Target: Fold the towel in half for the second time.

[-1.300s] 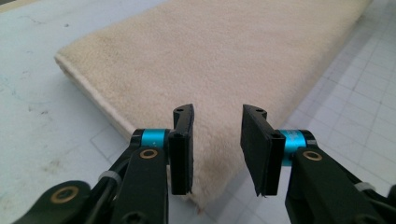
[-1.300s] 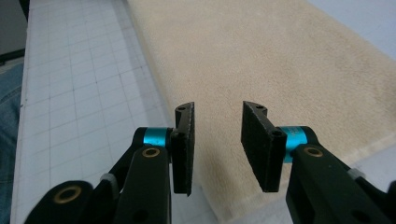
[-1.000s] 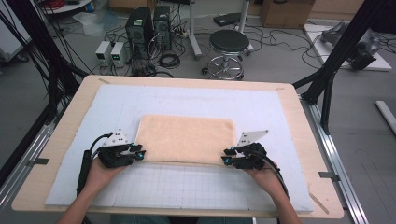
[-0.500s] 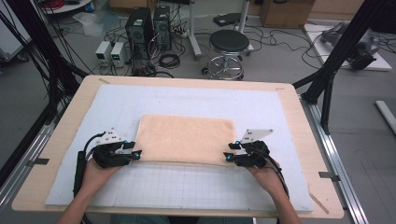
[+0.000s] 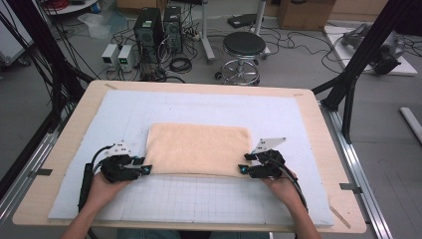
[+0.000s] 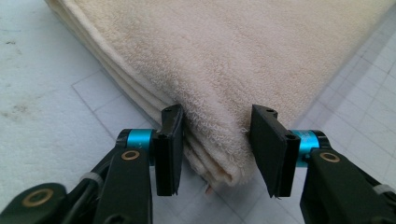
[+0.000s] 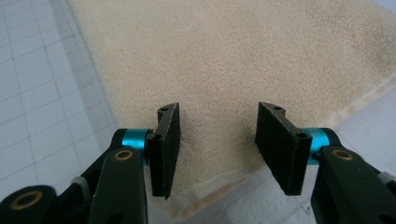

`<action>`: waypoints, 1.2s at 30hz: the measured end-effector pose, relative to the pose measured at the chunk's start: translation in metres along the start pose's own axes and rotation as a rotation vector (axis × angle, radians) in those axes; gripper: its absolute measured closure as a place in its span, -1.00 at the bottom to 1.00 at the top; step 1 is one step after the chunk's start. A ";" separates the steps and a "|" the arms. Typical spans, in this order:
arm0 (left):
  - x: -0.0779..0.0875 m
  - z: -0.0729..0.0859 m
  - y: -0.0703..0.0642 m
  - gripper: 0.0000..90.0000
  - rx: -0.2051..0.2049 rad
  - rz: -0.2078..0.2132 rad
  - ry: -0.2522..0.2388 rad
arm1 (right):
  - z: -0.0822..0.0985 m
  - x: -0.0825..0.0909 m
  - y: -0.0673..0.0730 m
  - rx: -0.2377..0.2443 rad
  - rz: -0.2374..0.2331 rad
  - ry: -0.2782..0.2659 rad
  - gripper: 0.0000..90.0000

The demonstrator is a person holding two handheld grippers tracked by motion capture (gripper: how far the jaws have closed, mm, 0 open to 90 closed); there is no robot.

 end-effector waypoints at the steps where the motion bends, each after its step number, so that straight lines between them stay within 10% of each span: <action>1: 0.000 0.000 -0.001 0.25 -0.002 0.004 0.001 | 0.000 0.000 0.000 0.001 -0.001 0.001 0.10; 19: 0.006 -0.005 -0.005 0.11 -0.035 -0.013 -0.027 | -0.003 0.007 0.001 -0.023 0.009 -0.058 -0.08; 36: 0.026 -0.016 -0.008 -0.70 -0.026 -0.088 -0.120 | -0.010 0.028 0.006 -0.091 0.063 -0.163 -0.62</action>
Point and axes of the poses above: each handheld gripper's, and its own axes: x roughly backward along the jaws, z roughly out of its underside, y roughly to its left, the point moved 6 cm from there along -x, roughly forward along the jaws, and after that the axes turned 2 degrees about y, right-handed, at the moved point
